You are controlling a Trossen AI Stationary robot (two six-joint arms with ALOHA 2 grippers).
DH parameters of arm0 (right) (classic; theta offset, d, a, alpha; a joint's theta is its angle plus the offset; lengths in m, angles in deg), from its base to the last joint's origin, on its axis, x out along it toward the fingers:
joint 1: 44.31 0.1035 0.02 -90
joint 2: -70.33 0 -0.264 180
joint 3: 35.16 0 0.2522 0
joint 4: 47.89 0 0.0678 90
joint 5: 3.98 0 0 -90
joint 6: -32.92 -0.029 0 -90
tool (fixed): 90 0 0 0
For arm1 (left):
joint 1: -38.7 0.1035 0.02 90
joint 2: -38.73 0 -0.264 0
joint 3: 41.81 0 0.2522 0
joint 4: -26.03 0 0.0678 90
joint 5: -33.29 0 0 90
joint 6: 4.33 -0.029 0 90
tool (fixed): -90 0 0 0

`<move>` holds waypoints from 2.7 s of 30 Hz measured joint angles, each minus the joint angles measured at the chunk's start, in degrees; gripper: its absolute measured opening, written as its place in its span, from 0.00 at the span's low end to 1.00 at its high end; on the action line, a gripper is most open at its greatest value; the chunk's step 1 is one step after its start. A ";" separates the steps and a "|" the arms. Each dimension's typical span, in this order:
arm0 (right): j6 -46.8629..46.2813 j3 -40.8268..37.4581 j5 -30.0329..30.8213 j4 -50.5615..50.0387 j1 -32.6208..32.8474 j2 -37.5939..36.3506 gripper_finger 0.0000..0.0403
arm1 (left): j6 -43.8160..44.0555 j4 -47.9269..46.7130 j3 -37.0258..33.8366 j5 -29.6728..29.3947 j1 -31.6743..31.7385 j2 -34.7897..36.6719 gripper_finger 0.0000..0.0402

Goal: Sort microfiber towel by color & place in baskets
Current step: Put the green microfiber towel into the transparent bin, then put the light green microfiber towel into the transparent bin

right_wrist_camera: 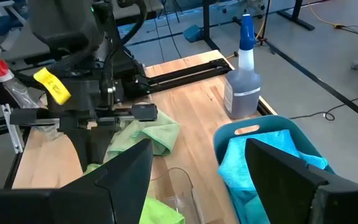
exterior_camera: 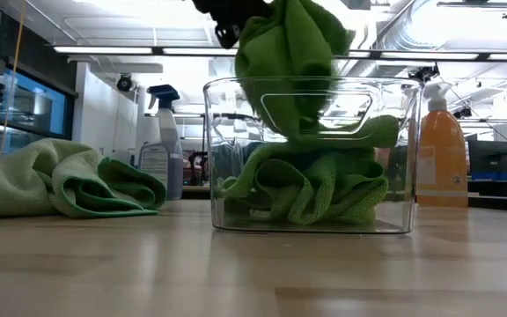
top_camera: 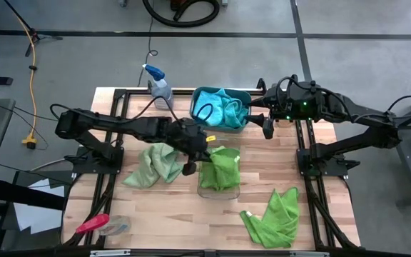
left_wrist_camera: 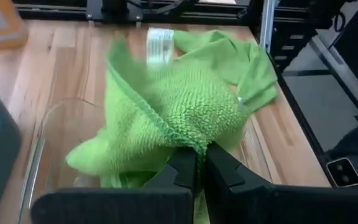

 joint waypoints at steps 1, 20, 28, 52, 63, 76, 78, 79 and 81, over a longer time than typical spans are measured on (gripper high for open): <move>0.02 0.00 0.00 0.00 0.00 0.00 0.64 | -0.33 0.90 -0.01 0.14 0.00 -0.62 0.00; 0.00 0.00 0.14 0.27 0.00 0.03 0.64 | -12.33 -18.72 19.57 -6.65 -0.13 -21.98 0.00; 0.04 0.00 2.57 -0.10 -0.01 0.04 0.64 | -11.83 -18.84 19.05 -7.52 -0.61 -26.60 0.00; -1.49 0.00 2.62 -0.52 0.00 0.04 0.64 | -3.32 -19.17 19.40 -7.51 -0.50 -33.90 0.10; -2.99 0.00 2.62 -0.52 0.00 0.04 0.64 | -0.85 -28.52 27.23 -7.15 -0.50 -34.33 0.34; -2.99 0.00 2.62 -0.51 -0.01 0.04 0.64 | -2.77 -40.15 35.75 -6.96 1.16 -32.72 0.45; -2.91 0.00 2.60 -0.52 -0.02 0.04 0.64 | -2.76 -41.34 35.75 -6.97 1.82 -31.87 0.45; -2.73 0.00 2.62 -0.51 -0.02 0.04 0.64 | -2.79 -41.54 35.73 -6.97 2.20 -31.36 0.45; -2.60 0.00 2.60 -0.50 0.00 0.04 0.64 | -2.84 -42.45 35.73 -6.97 2.87 -30.20 0.45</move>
